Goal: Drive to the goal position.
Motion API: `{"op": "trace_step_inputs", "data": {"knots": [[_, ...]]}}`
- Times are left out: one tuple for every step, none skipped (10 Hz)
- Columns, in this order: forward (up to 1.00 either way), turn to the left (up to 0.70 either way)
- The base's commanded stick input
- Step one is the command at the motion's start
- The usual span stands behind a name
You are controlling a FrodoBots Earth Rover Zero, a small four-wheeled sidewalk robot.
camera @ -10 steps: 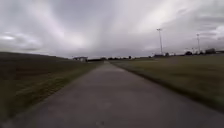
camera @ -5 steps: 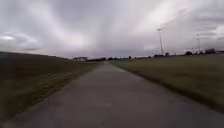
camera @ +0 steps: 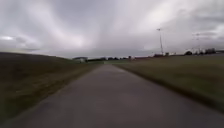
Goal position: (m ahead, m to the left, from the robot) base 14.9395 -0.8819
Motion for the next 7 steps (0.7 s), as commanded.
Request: {"op": "trace_step_inputs", "data": {"knots": [[0.37, 0.00], [0.37, 0.00], [0.37, 0.00], [0.37, 0.00], [0.37, 0.00], [0.37, 0.00], [0.37, 0.00]]}}
